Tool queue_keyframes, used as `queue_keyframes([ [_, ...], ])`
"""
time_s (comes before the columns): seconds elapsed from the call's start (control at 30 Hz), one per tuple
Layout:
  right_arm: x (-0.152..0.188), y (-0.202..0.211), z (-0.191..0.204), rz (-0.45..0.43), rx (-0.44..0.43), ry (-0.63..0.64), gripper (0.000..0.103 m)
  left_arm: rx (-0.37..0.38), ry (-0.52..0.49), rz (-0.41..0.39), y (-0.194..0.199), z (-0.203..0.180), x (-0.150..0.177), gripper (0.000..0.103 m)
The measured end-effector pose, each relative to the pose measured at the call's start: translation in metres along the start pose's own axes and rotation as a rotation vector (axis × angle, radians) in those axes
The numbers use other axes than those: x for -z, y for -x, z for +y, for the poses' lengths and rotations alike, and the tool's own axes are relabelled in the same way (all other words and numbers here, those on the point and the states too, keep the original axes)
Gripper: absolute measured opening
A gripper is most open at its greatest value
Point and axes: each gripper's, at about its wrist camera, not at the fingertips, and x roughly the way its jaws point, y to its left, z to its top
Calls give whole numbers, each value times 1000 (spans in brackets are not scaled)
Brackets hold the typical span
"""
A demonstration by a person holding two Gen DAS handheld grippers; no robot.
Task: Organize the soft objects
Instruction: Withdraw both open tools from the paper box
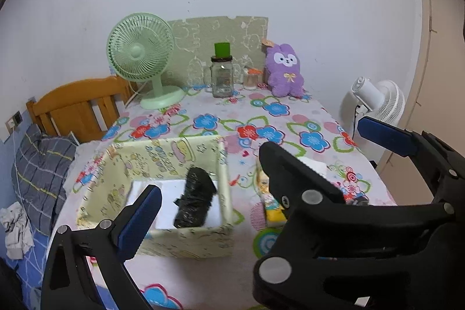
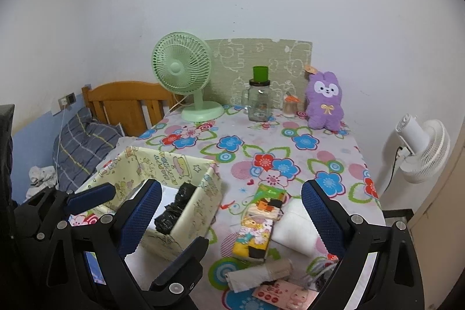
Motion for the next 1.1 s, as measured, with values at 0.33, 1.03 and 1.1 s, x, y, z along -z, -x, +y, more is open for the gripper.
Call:
queue_keyframes([
  [0.33, 6, 11, -22, -17, 23, -10, 98, 19, -15, -22, 1, -26, 2, 102],
  [1.03, 48, -2, -62, 56, 53, -89, 98, 3, -13, -32, -29, -59, 28, 102],
  [1.1, 53, -2, -64, 56, 55, -96, 98, 40, -2, -10, -34, -60, 32, 102],
])
